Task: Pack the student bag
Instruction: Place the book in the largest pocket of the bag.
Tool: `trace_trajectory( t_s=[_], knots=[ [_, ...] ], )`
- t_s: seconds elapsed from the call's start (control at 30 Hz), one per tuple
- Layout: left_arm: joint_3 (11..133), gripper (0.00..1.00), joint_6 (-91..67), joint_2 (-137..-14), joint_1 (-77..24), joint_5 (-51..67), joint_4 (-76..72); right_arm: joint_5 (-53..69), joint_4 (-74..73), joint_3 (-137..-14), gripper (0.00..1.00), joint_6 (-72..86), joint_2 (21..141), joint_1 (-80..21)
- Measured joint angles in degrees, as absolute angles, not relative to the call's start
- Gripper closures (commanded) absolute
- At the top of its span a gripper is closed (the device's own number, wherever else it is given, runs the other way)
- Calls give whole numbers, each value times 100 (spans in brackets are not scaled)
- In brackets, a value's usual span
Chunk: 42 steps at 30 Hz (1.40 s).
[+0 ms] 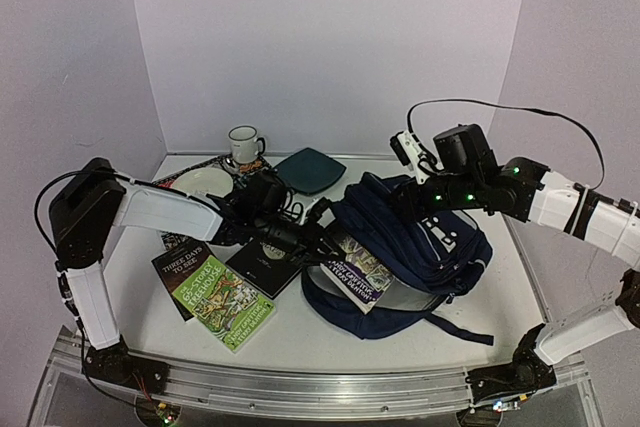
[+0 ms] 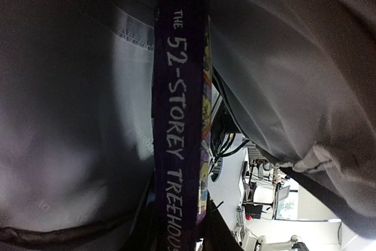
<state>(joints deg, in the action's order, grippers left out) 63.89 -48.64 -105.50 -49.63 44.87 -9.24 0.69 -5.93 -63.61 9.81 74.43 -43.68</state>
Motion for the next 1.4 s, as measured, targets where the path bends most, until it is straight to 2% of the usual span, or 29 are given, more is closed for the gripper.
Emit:
trace_trajectory(
  t_s=[0.63, 0.77, 0.97, 1.07, 1.23, 1.4],
  knots=[
    [7735, 99, -5083, -12210, -4960, 4211, -1457, 362, -376, -6037, 100, 1491, 7443, -4326],
    [7895, 84, -5058, -12402, -4990, 4047, -1503, 353, -293, -5930, 100, 1569, 7443, -4305],
    [7906, 54, -5037, -12418, -5015, 3673, -1580, 261, -145, -5811, 100, 1588, 7435, -4305],
    [7848, 43, -5035, -12415, -5005, 3328, -1800, 175, -113, -5775, 100, 1574, 7435, -4305],
    [7316, 30, -4843, -12162, -4998, 2828, -1960, 22, -77, -5714, 100, 1494, 7435, -4339],
    [6894, 21, -4742, -11705, -5010, 2485, -1987, -194, -30, -5670, 100, 1400, 7416, -4377]
  ],
)
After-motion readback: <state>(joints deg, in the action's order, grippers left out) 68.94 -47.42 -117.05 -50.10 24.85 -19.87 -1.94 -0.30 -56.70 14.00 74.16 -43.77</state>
